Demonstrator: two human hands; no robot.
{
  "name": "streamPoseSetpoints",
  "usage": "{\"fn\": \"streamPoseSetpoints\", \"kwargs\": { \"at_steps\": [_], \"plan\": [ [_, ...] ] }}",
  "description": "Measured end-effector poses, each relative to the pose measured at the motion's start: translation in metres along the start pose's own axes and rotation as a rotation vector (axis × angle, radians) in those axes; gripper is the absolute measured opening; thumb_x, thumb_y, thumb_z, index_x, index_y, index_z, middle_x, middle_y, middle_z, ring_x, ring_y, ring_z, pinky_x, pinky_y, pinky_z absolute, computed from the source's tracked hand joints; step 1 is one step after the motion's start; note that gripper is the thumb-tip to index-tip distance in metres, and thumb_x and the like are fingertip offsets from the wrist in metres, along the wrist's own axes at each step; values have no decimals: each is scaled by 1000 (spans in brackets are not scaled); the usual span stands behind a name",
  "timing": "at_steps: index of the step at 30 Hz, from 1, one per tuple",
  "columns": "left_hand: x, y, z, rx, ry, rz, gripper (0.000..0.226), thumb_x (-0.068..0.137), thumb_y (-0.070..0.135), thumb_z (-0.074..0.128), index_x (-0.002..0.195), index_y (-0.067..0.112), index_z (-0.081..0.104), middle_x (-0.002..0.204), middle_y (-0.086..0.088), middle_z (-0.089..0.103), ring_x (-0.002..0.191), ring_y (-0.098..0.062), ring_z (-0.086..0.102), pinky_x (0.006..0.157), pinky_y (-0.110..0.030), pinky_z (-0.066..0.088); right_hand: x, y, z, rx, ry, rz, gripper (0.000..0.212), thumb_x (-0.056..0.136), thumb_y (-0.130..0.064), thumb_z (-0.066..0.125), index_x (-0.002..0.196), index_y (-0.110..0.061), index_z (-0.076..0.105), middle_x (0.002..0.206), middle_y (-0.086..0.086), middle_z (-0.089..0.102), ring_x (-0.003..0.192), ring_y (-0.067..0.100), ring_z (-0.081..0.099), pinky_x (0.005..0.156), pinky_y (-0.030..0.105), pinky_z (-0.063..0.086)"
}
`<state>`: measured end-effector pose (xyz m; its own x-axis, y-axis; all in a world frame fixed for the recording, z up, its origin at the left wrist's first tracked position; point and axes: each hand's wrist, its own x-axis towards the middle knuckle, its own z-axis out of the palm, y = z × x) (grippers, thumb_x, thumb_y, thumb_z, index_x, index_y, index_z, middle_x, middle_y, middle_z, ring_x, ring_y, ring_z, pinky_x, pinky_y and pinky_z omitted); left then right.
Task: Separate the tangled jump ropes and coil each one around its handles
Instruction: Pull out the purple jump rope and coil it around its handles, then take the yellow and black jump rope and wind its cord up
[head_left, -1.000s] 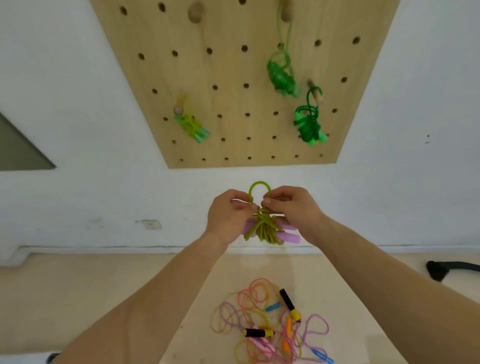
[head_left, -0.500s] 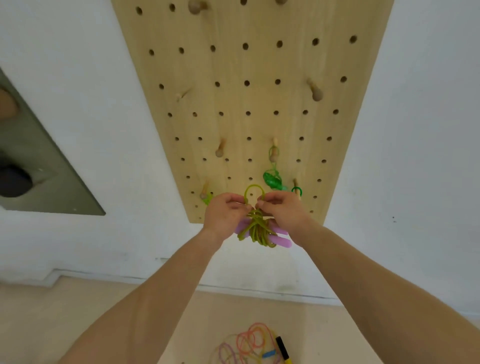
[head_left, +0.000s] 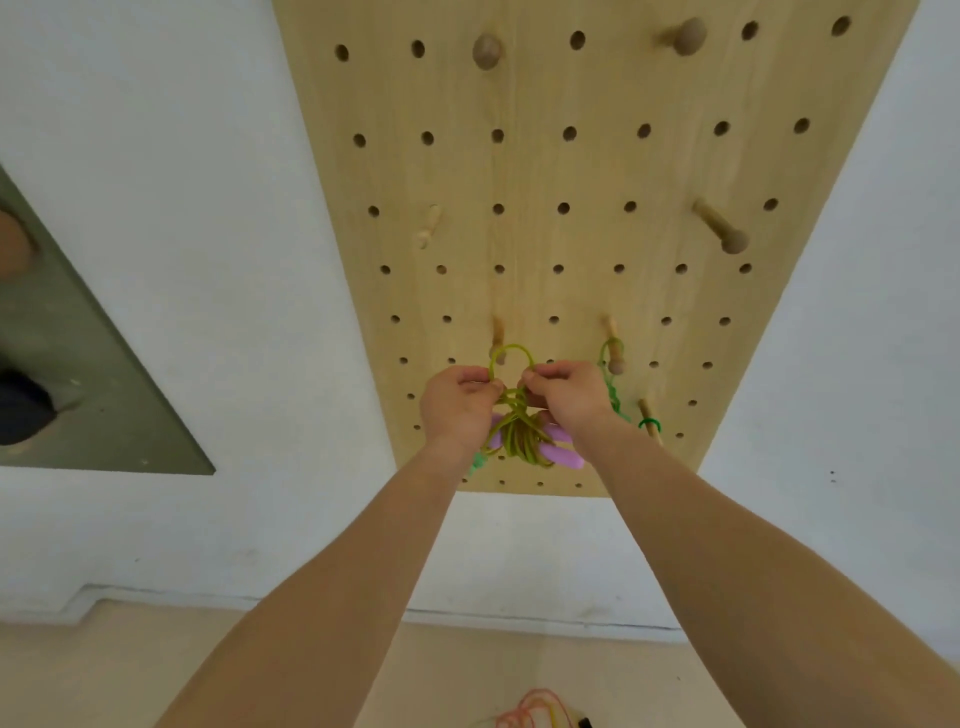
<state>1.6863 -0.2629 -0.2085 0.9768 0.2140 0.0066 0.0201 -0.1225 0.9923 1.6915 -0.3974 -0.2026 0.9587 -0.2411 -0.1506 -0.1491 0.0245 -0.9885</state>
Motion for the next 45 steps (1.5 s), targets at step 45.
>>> {"fn": "streamPoseSetpoints", "kwargs": {
  "at_steps": [45],
  "plan": [
    [-66,9,6,1091,-257,130,31,92,38,56,114,16,59,107,-2,65,98,-21,62,80,-33,48,-42,5,-122,-1182,-148,-251,40,96,-25,52,134,-12,56,129,14,51,112,32,55,87,34,46]
  ]
}}
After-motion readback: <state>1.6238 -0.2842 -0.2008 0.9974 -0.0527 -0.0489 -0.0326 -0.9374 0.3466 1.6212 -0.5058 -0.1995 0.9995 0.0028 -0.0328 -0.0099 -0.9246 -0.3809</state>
